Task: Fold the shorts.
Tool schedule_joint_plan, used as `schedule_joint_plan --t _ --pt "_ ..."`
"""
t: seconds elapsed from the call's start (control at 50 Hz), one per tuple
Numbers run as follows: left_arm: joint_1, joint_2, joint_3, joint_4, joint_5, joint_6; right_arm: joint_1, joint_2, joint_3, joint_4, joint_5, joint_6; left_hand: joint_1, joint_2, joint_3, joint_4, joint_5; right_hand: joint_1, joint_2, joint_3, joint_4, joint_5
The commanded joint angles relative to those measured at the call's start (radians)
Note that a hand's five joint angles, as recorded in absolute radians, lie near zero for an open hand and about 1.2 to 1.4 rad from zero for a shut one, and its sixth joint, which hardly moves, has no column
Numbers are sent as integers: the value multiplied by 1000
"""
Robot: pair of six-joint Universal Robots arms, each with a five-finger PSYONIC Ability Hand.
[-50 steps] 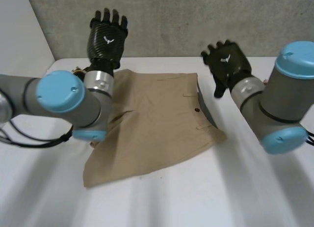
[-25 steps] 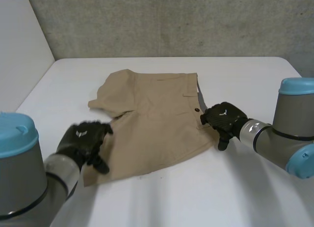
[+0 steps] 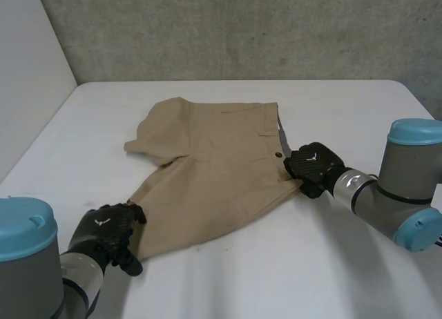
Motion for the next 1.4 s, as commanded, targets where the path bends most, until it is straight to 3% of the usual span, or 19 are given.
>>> schedule_joint_plan --t 0.02,0.14,0.22,0.24,0.26,0.38,0.52,0.68,0.76,0.78,0.88,1.0,1.1,1.22,1.24,1.32,1.4 --pt "0 -73 30 82 -2 1 1 -27 15 5 4 10 144 141 142 136 132 480 220 223 209 253" --pt "0 -145 68 85 -2 16 1 -53 18 5 15 64 220 217 218 212 208 480 220 223 209 253" --pt "0 -178 88 100 -2 33 -2 -74 18 5 21 90 584 580 581 576 572 480 220 223 209 253" --pt "0 -178 94 111 -2 36 -1 -77 18 6 26 93 817 813 815 809 805 480 220 223 209 253" --pt "1 -176 97 116 -2 38 -1 -80 19 8 32 98 912 909 910 905 901 480 220 223 209 253" --pt "1 -141 107 116 -1 88 2 -119 30 86 90 95 939 936 937 932 928 480 220 223 209 253" --pt "-9 12 85 68 5 194 -2 -194 45 261 141 50 939 936 937 932 928 480 220 223 209 253" --pt "-60 242 108 -298 34 256 -51 -401 142 494 155 -181 939 936 937 932 928 480 220 223 209 253" --pt "-100 338 134 -504 126 251 -109 -548 232 700 144 -345 939 936 937 932 928 480 220 223 209 253" --pt "-106 368 139 -578 183 248 -122 -571 249 732 136 -368 939 936 937 932 928 480 220 223 209 253" --pt "-89 407 140 -700 318 242 -186 -663 306 819 95 -467 939 936 937 932 928 480 220 223 209 253" --pt "27 350 154 -555 334 257 -214 -662 286 786 4 -447 939 936 937 932 928 480 220 223 209 253" --pt "75 121 254 -302 324 286 -189 -510 216 617 9 -289 939 936 937 932 928 480 220 223 209 253" --pt "75 -142 448 -127 317 357 -94 -355 59 473 142 -151 939 936 937 932 928 480 220 223 209 253" --pt "75 -180 485 -110 311 365 -67 -308 8 445 197 -129 939 936 937 932 928 480 220 223 209 253" --pt "74 -371 688 -62 240 391 -16 -181 -114 340 297 -102 939 936 937 932 928 480 220 223 209 253" --pt "74 -544 901 -45 170 415 -1 -84 -195 203 332 -79 939 936 937 932 928 480 220 223 209 253"
